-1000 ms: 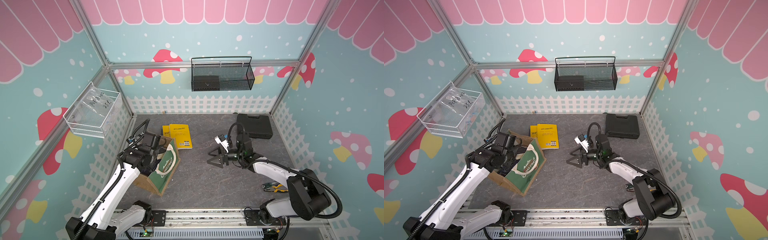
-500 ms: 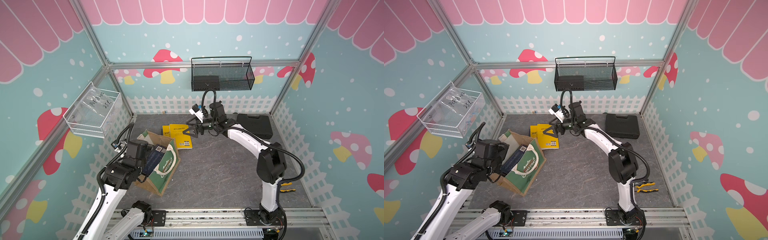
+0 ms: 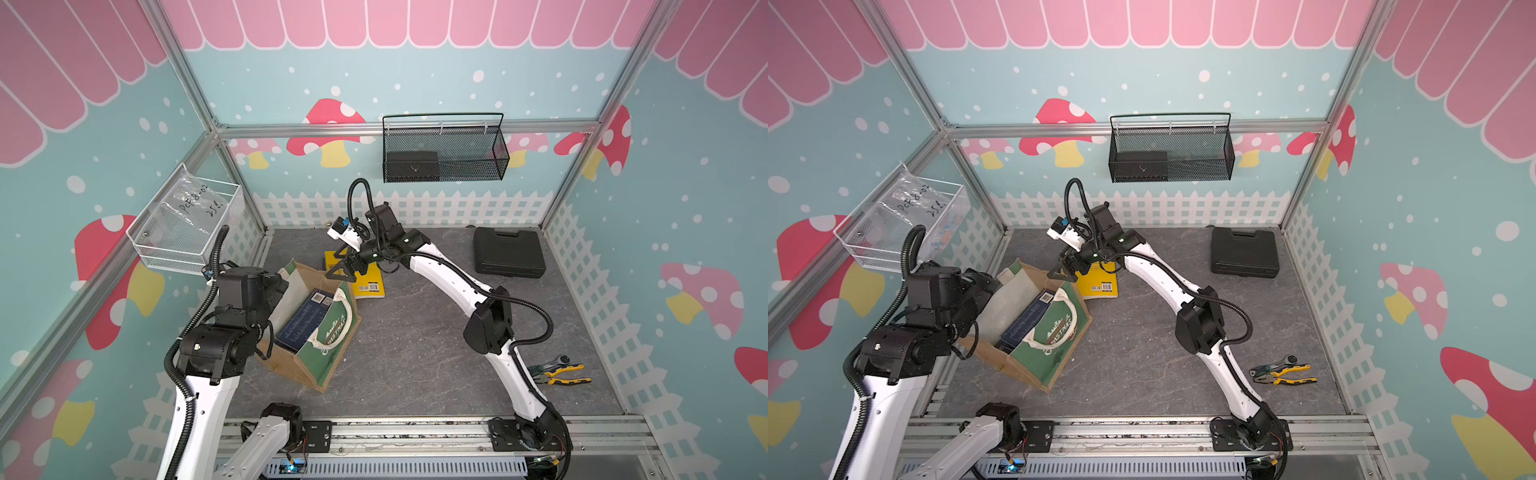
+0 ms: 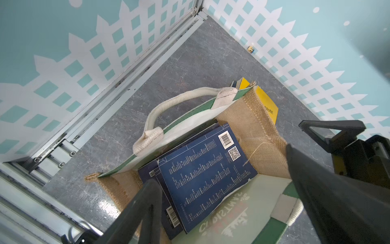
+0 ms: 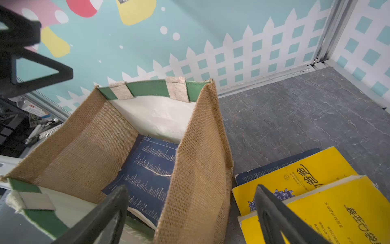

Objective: Put the books into the canvas bag
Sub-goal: Move the canvas bag to the center of the board.

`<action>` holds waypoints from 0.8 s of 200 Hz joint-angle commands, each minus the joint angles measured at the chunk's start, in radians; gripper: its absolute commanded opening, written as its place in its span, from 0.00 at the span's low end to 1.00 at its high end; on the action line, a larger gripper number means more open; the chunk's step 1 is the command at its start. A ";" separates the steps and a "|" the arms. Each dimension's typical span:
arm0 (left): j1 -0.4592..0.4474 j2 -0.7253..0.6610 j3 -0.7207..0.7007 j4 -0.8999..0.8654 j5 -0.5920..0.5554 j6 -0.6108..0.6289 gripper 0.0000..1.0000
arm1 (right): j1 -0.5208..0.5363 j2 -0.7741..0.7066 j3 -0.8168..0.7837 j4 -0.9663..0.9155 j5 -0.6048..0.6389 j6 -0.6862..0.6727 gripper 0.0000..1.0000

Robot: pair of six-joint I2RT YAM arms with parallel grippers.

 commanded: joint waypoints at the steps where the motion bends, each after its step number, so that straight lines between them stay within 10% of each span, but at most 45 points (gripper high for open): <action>1: 0.057 -0.002 0.014 0.006 0.097 0.080 0.98 | 0.025 0.029 0.027 -0.081 0.075 -0.060 0.85; 70: 0.128 -0.015 -0.033 0.039 0.189 0.096 0.98 | 0.066 0.016 0.031 -0.103 0.348 -0.046 0.21; 104: 0.137 -0.006 -0.021 0.041 0.196 0.113 0.98 | 0.077 0.008 0.055 -0.161 0.376 -0.105 0.19; 135: 0.141 -0.006 -0.015 0.041 0.202 0.117 0.98 | 0.119 0.041 0.128 -0.277 0.462 -0.199 0.47; 160: 0.143 -0.009 -0.017 0.041 0.201 0.115 0.98 | 0.128 0.054 0.128 -0.293 0.510 -0.197 0.40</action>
